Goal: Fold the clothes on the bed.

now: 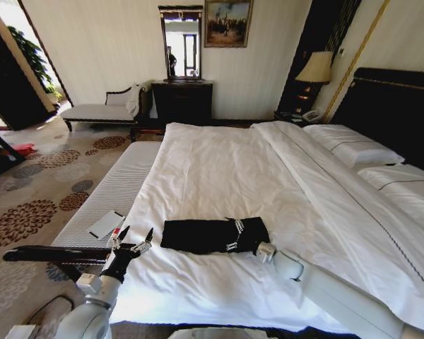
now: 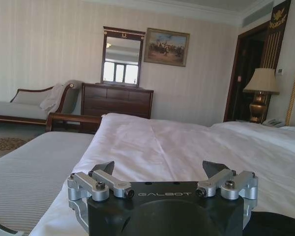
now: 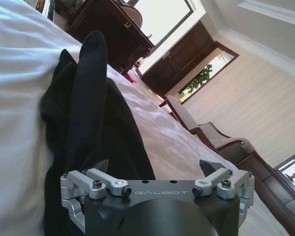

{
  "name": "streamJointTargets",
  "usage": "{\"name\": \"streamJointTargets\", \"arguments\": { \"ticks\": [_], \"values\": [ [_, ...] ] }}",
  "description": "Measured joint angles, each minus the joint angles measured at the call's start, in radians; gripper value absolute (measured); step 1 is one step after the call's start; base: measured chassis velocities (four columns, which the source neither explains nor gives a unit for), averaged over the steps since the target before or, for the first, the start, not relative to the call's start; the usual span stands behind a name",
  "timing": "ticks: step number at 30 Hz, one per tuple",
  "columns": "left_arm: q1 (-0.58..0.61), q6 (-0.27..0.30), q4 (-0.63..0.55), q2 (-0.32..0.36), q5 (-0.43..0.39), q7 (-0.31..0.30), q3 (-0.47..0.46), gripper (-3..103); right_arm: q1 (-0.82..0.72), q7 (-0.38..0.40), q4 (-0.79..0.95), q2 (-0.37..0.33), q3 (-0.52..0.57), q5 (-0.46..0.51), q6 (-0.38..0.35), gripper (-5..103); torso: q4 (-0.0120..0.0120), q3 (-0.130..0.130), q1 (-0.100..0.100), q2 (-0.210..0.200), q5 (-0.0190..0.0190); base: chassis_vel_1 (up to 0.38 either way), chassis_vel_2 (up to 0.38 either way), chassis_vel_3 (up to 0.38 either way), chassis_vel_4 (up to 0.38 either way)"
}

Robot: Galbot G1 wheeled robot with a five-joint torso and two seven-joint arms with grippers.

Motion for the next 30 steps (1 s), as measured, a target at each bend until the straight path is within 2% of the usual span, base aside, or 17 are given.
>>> {"name": "streamJointTargets", "arguments": {
  "ticks": [8,15,19,26,30],
  "values": [
    [0.014,0.0,-0.016,-0.003,0.002,-0.001,-0.004,100,0.044,0.006,0.018,0.023,-0.009,0.094,-0.041,100,-0.0001,0.0,0.0,0.0,-0.0002,0.0,0.0,0.0,0.0],
    [0.047,0.004,-0.046,0.001,-0.001,-0.004,-0.045,100,0.143,0.015,-0.074,0.111,-0.107,0.114,-0.054,100,0.0001,0.0,0.0,0.0,0.0001,0.0,0.0,0.0,0.0],
    [0.07,0.002,-0.054,0.003,-0.003,0.002,-0.071,100,0.171,0.017,-0.079,0.134,-0.165,0.109,-0.061,100,0.0003,0.0,0.0,0.0,-0.0002,0.0,0.0,0.0,0.0],
    [0.079,-0.001,-0.059,0.002,-0.008,0.008,-0.084,100,0.142,0.016,-0.005,0.13,-0.208,0.089,-0.079,100,-0.0001,0.0,0.0,0.0,0.0,0.0,0.0,0.0,0.0],
    [0.07,-0.002,-0.052,-0.001,-0.006,0.008,-0.069,100,0.104,0.01,0.038,0.101,-0.218,0.054,-0.08,100,-0.0001,0.0,0.0,0.0,-0.0002,0.0,0.0,0.0,0.0]
  ]
}}
